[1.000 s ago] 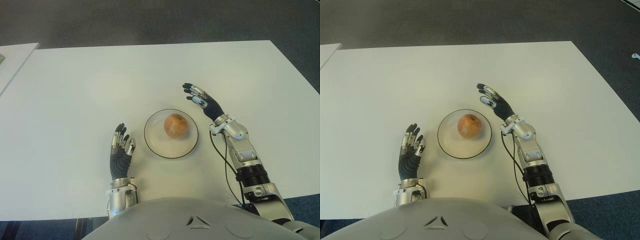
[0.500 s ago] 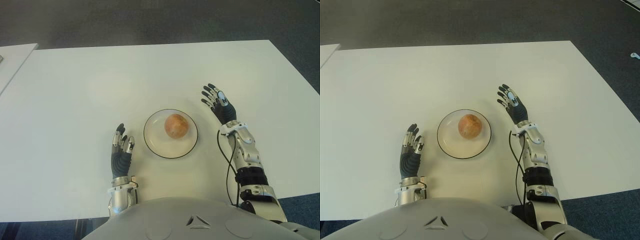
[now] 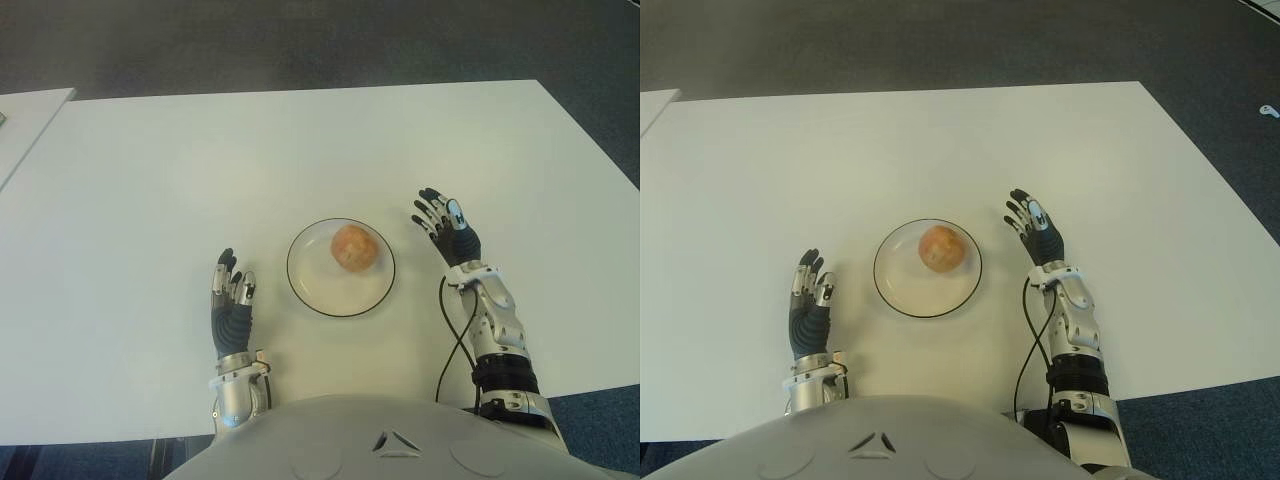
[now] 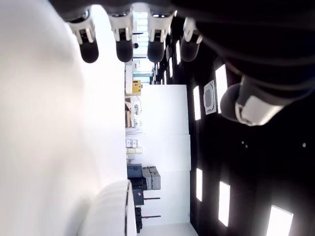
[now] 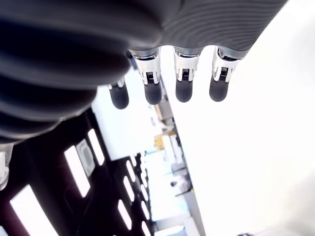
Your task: Put the apples into the plate.
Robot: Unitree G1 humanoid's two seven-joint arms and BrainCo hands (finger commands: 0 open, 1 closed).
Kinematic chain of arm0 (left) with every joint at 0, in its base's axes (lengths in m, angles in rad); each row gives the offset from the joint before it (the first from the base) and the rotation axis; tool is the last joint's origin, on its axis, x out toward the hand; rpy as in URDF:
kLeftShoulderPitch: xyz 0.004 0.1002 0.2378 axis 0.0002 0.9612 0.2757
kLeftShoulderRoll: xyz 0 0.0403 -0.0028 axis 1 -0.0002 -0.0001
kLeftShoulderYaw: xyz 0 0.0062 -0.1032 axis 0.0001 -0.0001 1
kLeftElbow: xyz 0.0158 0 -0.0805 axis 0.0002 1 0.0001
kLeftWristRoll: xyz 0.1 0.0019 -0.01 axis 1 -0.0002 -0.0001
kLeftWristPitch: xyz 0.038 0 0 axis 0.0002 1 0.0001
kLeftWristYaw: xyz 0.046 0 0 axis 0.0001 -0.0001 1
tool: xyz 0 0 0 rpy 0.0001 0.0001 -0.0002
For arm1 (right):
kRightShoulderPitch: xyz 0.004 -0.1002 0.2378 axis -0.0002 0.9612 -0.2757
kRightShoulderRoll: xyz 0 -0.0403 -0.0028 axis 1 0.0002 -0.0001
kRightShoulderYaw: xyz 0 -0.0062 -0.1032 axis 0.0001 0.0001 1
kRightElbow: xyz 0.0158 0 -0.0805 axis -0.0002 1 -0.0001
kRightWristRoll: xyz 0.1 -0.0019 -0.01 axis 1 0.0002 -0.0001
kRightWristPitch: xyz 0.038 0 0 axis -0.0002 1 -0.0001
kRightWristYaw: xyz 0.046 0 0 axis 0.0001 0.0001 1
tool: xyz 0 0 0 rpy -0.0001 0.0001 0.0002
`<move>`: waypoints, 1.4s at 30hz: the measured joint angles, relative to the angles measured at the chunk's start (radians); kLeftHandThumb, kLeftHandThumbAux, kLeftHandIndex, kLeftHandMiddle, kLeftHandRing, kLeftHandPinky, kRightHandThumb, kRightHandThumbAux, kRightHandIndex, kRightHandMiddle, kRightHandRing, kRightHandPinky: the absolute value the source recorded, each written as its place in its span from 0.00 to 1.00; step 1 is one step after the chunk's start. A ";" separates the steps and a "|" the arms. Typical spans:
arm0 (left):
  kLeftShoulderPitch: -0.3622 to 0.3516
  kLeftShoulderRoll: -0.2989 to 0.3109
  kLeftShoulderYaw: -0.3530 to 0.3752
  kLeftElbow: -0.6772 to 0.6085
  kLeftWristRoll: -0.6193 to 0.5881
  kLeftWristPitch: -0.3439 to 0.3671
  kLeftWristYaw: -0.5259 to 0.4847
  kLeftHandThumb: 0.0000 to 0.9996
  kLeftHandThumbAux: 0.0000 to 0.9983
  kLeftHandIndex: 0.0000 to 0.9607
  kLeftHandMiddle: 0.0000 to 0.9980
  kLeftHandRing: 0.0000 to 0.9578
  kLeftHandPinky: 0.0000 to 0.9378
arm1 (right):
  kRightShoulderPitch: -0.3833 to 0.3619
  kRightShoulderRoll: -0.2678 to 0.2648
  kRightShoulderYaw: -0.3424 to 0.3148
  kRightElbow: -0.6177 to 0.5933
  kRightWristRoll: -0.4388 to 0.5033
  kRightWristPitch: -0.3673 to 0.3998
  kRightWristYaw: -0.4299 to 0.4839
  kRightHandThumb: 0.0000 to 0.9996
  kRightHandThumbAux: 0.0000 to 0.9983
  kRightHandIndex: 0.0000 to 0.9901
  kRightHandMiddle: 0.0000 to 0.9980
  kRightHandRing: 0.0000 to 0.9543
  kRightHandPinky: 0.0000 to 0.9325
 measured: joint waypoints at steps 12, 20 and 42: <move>0.051 0.011 -0.019 -0.093 0.007 0.107 0.007 0.13 0.61 0.05 0.00 0.00 0.00 | 0.137 0.007 0.040 -0.074 -0.054 -0.094 0.008 0.18 0.50 0.14 0.15 0.11 0.13; 0.114 0.022 -0.090 -0.193 0.028 0.155 0.005 0.16 0.60 0.03 0.00 0.00 0.00 | 0.212 0.008 0.073 -0.086 -0.078 -0.181 0.032 0.21 0.53 0.15 0.15 0.11 0.14; 0.174 0.027 -0.064 -0.201 -0.135 0.083 -0.087 0.19 0.51 0.03 0.00 0.00 0.00 | 0.318 0.077 0.080 -0.169 -0.056 -0.210 0.002 0.17 0.49 0.15 0.17 0.13 0.15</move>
